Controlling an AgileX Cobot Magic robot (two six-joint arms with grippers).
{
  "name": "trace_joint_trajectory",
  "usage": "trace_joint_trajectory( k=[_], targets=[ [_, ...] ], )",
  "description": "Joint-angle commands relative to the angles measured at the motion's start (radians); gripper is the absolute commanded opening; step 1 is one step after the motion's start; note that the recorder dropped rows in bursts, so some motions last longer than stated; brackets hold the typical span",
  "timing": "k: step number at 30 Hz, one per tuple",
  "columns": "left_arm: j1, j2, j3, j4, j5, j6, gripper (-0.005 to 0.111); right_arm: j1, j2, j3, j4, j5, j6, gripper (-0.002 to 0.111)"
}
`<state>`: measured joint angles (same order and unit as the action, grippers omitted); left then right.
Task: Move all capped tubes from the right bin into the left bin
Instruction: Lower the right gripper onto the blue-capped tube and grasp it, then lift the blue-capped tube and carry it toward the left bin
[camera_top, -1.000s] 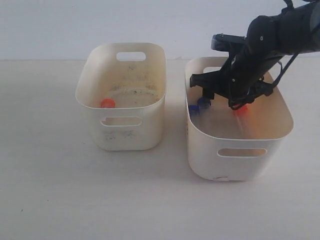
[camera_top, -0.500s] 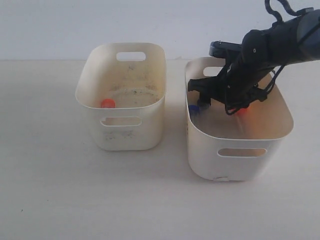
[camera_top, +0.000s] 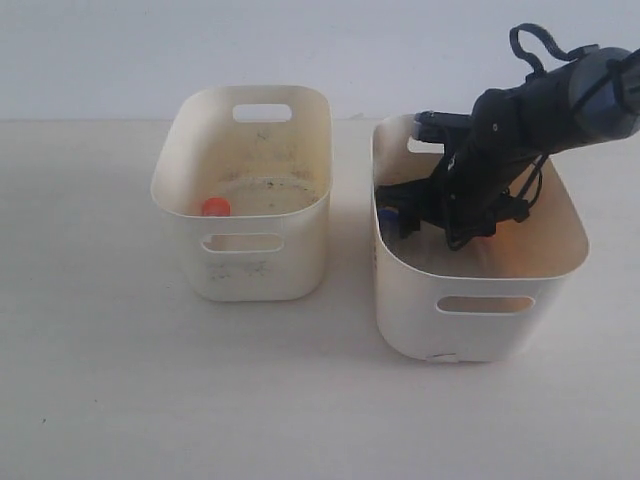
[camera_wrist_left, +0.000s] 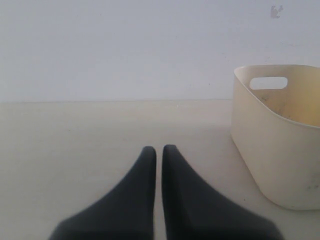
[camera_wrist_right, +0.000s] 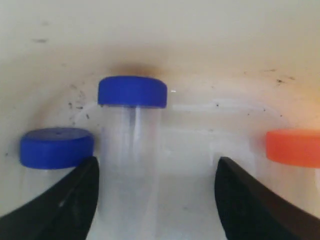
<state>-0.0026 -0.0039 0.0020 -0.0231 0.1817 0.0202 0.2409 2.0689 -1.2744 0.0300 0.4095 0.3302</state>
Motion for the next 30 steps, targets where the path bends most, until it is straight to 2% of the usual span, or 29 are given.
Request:
trace_joint_trajectory(
  k=[1,3,6,9,14,30],
  targets=[
    [-0.007,0.004,-0.002,-0.003,-0.007,-0.004,0.004,-0.001,0.017,-0.004,-0.045,0.024,-0.014,0.063],
    [-0.007,0.004,-0.002,-0.003,-0.007,-0.004,0.004,-0.001,0.017,-0.004,-0.081,0.029,-0.006,0.062],
    [-0.007,0.004,-0.002,-0.003,-0.007,-0.004,0.004,-0.001,0.017,-0.004,-0.097,0.065,0.004,0.042],
    [-0.007,0.004,-0.002,-0.003,-0.007,-0.004,0.004,-0.001,0.017,-0.004,-0.097,0.081,0.004,0.029],
    [-0.007,0.004,-0.002,-0.003,-0.007,-0.004,0.004,-0.001,0.014,-0.004,-0.097,0.100,0.004,-0.001],
    [-0.007,0.004,-0.002,-0.003,-0.007,-0.004,0.004,-0.003,-0.202,-0.004,-0.120,0.123,0.007,0.000]
  ],
)
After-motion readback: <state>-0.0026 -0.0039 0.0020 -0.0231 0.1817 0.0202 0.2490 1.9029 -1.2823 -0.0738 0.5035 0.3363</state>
